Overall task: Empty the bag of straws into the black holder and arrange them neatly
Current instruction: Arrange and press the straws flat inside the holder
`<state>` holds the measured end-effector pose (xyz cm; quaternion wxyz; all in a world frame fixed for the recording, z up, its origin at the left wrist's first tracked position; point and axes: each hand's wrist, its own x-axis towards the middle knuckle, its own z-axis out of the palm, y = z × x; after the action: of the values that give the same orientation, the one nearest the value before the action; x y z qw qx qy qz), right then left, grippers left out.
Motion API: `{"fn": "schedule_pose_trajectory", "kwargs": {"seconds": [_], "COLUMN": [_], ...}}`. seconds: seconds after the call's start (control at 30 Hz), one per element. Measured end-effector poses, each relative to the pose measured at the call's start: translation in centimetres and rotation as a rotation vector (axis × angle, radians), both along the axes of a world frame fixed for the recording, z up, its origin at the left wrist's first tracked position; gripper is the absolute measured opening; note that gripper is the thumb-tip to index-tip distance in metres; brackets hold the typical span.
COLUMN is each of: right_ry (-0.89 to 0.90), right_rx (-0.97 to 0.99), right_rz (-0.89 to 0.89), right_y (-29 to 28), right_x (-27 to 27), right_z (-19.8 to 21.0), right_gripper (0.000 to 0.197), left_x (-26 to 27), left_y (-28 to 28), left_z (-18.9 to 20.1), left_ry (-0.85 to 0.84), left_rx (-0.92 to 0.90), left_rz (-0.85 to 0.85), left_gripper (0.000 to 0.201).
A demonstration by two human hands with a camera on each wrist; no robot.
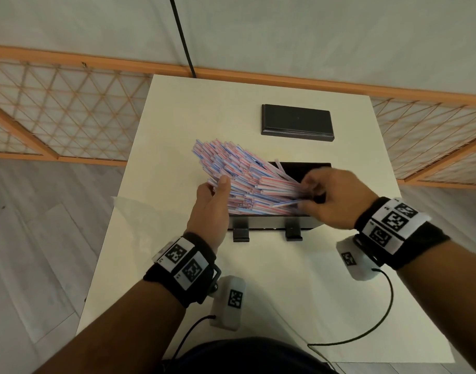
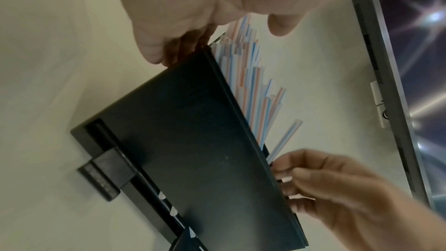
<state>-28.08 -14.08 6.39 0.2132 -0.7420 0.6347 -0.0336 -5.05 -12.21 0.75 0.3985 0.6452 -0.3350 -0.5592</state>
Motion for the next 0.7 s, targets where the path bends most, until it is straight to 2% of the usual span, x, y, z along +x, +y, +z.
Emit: {"fn": "schedule_pose_trajectory", "kwargs": {"seconds": [0.1,0.2,0.3,0.4,0.57,0.7], "right_ry": [0.019,-0.017,-0.019,-0.063,0.113,0.008], "right_rx": [0.088,0.117,0.129,0.151,0.174,0.208], "right_rz": [0.063,0.053,0.062,0.055,0.015,0.032], "right_y": [0.8,1.4,1.9,2.6,2.3,1.2], "right_x": [0.3,1.4,2.1,2.6,3.2,4.3], "right_z": [-2.0,-3.4,-4.1,-4.3,-4.7,-4.7], "right_gripper": [0.047,0.046,0.042,0.044,0.066,0.074], "left_x": [-0.1,-0.4,-0.4,0.0,0.1,-0.2], "left_y": [-0.1,-0.2,-0.5,-0.9,-0.6,-0.3], "left_z": [-0.4,-0.6,-0.6,-0.6,-0.2,-0.3], "left_ry": [-0.024,-0.040,-0.076,-0.081,-0.127,-0.143], "left_rx": [0.019,0.035,0.034,0.056,0.019,-0.024], "left_rz": [-0.024,-0.041,-0.056,-0.055,-0.078,-0.093], "left_gripper": [0.059,0.066,0.063,0.069,0.069,0.067]}}
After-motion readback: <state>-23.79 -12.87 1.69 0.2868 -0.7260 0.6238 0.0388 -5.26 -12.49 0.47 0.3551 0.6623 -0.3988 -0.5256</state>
